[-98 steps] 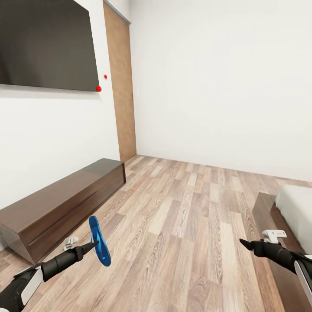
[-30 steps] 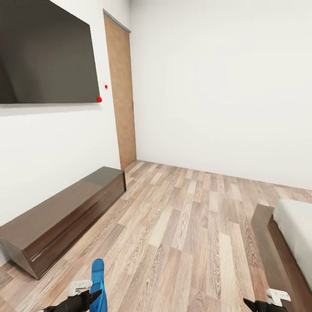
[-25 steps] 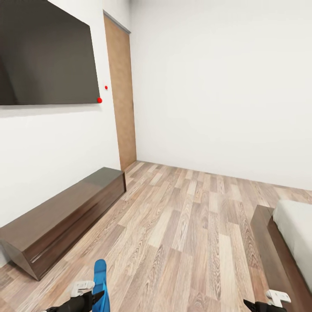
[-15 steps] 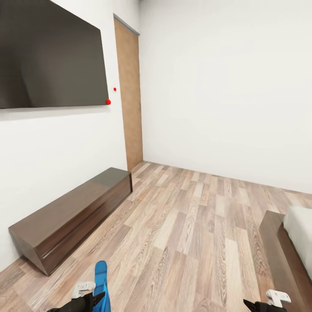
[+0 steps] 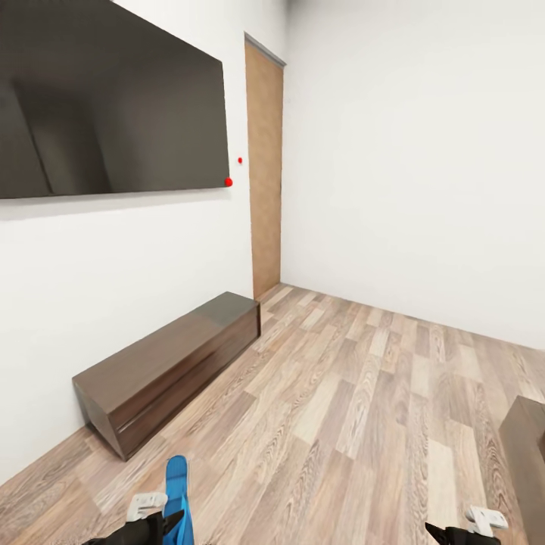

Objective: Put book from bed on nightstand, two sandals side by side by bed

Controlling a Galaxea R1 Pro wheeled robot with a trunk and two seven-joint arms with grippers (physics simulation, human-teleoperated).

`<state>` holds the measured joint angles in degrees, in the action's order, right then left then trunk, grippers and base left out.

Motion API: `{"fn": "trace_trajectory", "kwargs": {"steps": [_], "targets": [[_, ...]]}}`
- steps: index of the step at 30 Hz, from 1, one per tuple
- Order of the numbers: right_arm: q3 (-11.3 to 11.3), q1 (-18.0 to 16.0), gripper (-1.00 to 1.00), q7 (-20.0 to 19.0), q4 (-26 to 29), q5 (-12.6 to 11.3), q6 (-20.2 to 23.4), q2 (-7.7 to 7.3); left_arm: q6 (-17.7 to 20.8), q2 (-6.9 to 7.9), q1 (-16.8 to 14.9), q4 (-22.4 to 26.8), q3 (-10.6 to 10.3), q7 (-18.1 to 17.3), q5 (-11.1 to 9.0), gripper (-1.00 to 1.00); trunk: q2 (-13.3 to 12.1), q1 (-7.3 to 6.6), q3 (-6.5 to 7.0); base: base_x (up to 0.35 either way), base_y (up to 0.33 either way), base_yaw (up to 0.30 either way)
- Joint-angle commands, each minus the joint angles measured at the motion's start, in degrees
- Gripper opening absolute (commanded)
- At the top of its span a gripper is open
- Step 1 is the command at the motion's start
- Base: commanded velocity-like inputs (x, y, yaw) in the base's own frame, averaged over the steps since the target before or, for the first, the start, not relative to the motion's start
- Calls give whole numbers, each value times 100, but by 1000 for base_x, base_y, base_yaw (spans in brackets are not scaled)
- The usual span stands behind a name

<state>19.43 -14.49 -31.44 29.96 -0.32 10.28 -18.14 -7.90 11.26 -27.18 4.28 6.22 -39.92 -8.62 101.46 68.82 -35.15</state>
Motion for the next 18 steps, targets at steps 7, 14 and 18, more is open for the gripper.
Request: {"fn": "trace_trajectory", "kwargs": {"steps": [7,14,18], "targets": [[35,-1,100,-38,10,-8,53,4,-10,-2,-6,-14,46,-24,19,-100,-279,-155,120,0,0,293],[35,-1,100,-38,10,-12,53,4,-10,-1,-6,-15,46,-24,19,-100,-560,-309,246,0,0,293],[35,-1,100,-38,10,-6,53,4,-10,-4,-6,-15,46,-24,19,-100,-720,-397,318,0,0,293]]}}
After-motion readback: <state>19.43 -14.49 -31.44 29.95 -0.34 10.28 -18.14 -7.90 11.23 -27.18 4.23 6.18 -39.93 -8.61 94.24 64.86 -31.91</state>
